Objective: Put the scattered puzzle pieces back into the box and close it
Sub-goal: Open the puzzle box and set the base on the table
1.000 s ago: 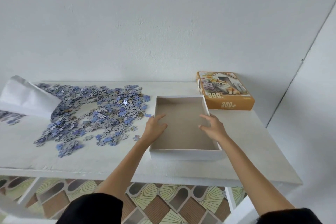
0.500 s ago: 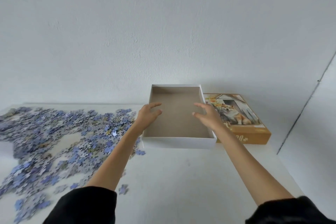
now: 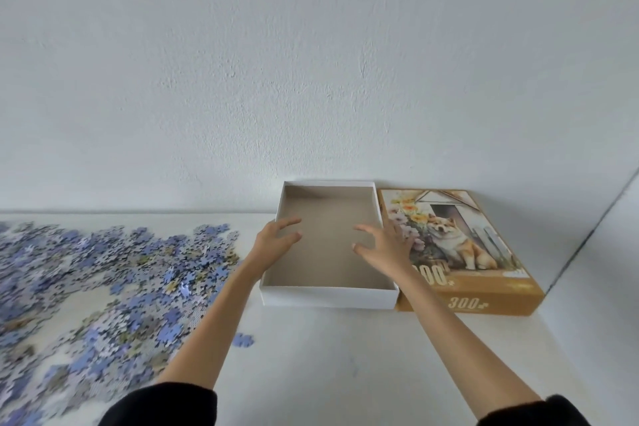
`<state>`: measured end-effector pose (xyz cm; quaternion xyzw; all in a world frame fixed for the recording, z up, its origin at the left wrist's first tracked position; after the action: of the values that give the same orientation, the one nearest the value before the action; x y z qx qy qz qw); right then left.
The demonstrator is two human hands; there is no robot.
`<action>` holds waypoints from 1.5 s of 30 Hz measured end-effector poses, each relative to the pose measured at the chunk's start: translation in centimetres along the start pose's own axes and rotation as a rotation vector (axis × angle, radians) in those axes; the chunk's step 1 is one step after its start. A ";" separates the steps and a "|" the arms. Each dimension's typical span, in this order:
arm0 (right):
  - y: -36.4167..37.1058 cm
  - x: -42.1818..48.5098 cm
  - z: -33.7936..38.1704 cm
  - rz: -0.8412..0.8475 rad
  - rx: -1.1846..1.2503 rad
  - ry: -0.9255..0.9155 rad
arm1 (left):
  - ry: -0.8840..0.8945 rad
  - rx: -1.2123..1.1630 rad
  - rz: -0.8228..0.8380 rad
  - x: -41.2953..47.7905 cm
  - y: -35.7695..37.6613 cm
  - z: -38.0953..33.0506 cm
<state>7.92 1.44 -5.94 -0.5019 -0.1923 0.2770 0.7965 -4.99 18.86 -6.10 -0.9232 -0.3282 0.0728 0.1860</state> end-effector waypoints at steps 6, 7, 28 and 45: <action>-0.4 -0.1 0.7 -0.085 -0.018 -0.026 | -0.020 -0.044 -0.004 0.0 0.8 0.5; -0.3 0.0 0.8 -0.082 -0.029 -0.024 | -0.017 -0.031 -0.006 -0.1 0.9 0.4; -1.1 -1.0 1.7 -0.118 0.096 -0.048 | 0.060 -0.046 -0.077 -2.7 -1.7 -1.3; 5.8 -5.0 28.8 0.028 0.356 -0.542 | 0.087 0.168 -0.510 -13.6 -25.6 0.9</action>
<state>-14.19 20.20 0.81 -0.2654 -0.3389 0.4406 0.7878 -30.57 28.79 3.28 -0.7943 -0.5348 0.0110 0.2880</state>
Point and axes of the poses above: each hand's wrist, its own x-axis towards the middle knuckle, its own y-axis out of the palm, z = x × y, the point moved 9 cm from there along x, towards the middle knuckle, and after that the axes turned 8 degrees about -x, right-handed, at the moved point
